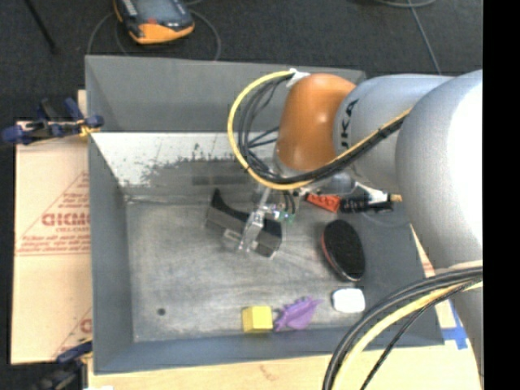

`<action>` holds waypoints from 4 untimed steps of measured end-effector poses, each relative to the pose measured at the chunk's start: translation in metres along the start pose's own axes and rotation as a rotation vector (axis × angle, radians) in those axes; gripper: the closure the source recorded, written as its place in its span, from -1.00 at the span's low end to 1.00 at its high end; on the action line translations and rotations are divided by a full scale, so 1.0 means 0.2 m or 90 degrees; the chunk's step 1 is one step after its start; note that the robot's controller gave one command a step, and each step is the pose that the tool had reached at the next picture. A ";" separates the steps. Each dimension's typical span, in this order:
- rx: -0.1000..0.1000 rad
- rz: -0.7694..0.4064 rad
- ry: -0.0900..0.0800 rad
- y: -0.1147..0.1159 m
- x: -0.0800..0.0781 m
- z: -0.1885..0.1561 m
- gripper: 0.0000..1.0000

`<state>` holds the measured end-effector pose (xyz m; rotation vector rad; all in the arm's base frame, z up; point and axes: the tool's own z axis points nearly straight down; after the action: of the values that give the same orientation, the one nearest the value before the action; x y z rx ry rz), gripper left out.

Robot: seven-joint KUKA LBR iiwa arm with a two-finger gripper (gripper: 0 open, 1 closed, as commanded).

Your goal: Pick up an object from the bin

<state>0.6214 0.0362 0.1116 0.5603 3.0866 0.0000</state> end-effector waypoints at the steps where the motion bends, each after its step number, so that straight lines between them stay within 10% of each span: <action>1: 0.004 0.064 0.014 -0.01 -0.04 0.12 1.00; 4: 0.003 0.065 0.011 -0.01 -0.02 0.09 1.00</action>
Offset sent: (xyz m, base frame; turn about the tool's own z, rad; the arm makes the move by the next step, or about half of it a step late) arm 0.0000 0.0000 0.0000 0.0000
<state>0.6246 0.0319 0.0937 0.7206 3.0723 -0.0028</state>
